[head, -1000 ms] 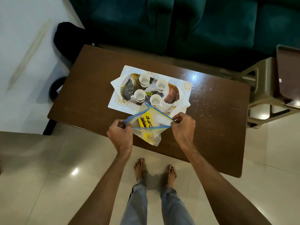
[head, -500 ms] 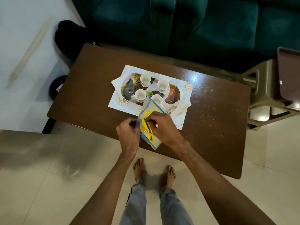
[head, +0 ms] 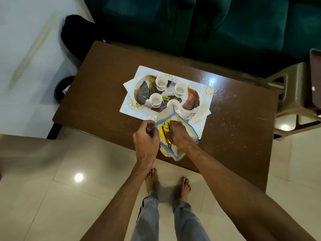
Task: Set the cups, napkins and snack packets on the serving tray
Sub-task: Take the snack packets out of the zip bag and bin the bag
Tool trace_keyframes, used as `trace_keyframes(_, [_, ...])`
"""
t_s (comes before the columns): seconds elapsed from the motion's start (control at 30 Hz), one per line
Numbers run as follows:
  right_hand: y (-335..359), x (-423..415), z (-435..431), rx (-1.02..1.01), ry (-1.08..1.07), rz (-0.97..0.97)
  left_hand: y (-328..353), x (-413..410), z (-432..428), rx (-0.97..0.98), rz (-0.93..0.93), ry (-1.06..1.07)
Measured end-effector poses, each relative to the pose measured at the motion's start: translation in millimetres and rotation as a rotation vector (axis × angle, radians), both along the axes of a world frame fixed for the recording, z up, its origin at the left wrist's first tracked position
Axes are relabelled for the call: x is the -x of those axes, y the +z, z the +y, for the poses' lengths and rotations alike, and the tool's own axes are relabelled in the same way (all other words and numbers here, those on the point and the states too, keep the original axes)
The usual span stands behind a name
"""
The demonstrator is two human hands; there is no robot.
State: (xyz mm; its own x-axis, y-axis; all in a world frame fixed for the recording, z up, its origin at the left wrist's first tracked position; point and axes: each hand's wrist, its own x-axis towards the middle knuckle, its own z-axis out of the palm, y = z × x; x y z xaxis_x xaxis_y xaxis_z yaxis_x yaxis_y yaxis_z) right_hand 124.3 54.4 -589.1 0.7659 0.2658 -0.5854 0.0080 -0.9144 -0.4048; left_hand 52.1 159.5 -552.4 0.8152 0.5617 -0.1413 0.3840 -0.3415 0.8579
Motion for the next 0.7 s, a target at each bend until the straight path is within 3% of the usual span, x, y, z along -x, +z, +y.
trace_keyframes(0.23, [-16,0,1,0.119,-0.03,0.098,-10,-5,5,0.016,0.03,-0.07])
trace_keyframes(0.43, [-18,-1,2,0.061,-0.132,-0.045,-17,-7,6,-0.036,0.016,-0.099])
trace_keyframes(0.7, [47,13,-13,0.033,0.048,-0.252,3,-16,-4,-0.16,0.015,-0.108])
